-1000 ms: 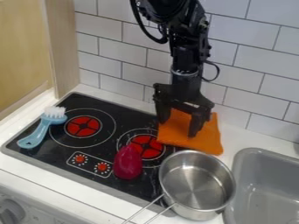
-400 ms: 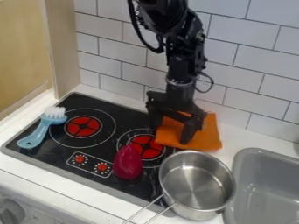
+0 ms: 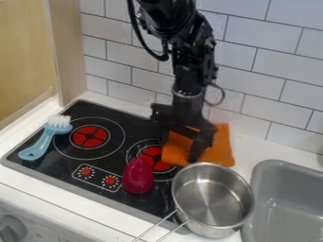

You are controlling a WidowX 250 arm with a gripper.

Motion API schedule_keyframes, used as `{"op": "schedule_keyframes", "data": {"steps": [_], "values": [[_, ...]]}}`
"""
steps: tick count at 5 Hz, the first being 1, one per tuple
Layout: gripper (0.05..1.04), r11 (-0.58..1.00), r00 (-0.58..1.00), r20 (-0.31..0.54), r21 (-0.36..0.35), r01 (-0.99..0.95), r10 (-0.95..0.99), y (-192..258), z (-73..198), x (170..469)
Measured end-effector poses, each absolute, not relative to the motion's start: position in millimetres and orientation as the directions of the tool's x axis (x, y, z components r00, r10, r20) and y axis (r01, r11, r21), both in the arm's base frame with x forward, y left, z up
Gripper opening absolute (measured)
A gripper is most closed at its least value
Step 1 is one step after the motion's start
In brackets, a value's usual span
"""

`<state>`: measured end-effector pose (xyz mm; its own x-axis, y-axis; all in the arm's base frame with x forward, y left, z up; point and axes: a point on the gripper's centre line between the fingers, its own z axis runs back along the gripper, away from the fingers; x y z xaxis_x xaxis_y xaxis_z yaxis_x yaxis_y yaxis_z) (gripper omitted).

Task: Slide the yellow pad to the left side of the burner

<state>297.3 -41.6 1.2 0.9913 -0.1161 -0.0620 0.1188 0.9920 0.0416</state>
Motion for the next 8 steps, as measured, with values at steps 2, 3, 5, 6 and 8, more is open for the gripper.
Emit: {"op": "schedule_keyframes", "data": {"steps": [2, 3, 5, 6, 8], "values": [[0.999, 0.998, 0.996, -0.058, 0.023, 0.063, -0.062, -30, 1, 278], [0.999, 0.999, 0.998, -0.056, 0.012, 0.038, -0.037, -18, 0, 278], [0.999, 0.999, 0.998, -0.052, -0.007, -0.035, 0.034, 19, 0, 279], [0.999, 0.998, 0.996, -0.057, -0.012, -0.068, 0.067, 39, 1, 280], [0.999, 0.99, 0.989, -0.044, -0.014, -0.139, 0.138, 80, 1, 290]]}}
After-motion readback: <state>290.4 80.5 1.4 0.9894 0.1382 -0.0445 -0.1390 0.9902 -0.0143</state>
